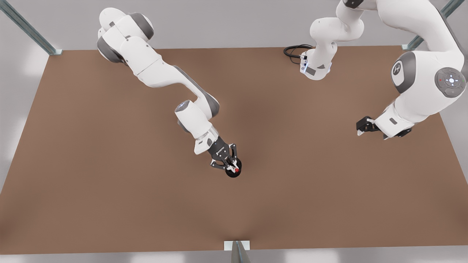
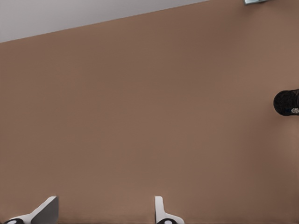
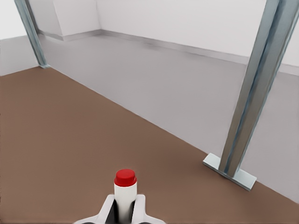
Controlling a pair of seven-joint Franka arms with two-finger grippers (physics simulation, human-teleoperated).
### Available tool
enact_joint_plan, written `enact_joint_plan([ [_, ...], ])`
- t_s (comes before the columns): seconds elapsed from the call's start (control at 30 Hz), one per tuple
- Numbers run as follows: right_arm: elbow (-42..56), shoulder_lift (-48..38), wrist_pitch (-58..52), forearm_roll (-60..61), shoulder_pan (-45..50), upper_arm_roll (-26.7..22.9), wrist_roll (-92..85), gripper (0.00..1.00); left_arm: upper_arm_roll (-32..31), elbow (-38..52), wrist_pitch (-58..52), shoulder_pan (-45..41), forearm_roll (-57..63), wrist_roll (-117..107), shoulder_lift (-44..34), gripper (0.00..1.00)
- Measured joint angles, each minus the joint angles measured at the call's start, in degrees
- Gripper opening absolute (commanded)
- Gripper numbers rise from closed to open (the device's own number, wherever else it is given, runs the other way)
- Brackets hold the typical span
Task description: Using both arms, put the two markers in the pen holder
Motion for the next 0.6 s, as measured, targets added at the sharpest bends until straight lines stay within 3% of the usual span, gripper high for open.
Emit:
enact_joint_plan([
  [0.23, -0.87, 1.55, 3.57, -0.38, 0.7, 0.0, 0.0, 0.32, 0.0, 0.01, -1.03, 0.22, -0.14, -3.09, 0.37, 1.0],
  [0.27, -0.88, 2.2, 4.24, -0.35, 1.02, 0.0, -0.03, 0.58, 0.0, 0.01, -1.1, 0.23, -0.14, -3.44, 0.47, 1.0],
  [0.3, -0.89, 2.72, 4.83, -0.33, 1.21, -0.02, -0.07, 0.92, 0.02, 0.01, -1.16, 0.22, -0.15, -3.77, 0.58, 1.0],
  [0.33, -0.89, 2.99, 5.34, -0.3, 1.29, -0.02, -0.11, 1.0, 0.05, 0.01, -1.21, 0.21, -0.15, -4.08, 0.66, 1.0],
  [0.5, -0.58, 2.44, 6.28, -0.28, 0.57, 0.0, -0.29, 1.0, 0.15, 0.27, -1.37, 0.23, -0.18, -5.4, 1.08, 1.0],
  [0.6, 8.27, -3.7, -4.83, -0.22, -4.43, 0.0, -0.32, 1.0, 0.11, 0.87, -1.43, 0.17, -0.26, -5.99, 1.7, 1.0],
])
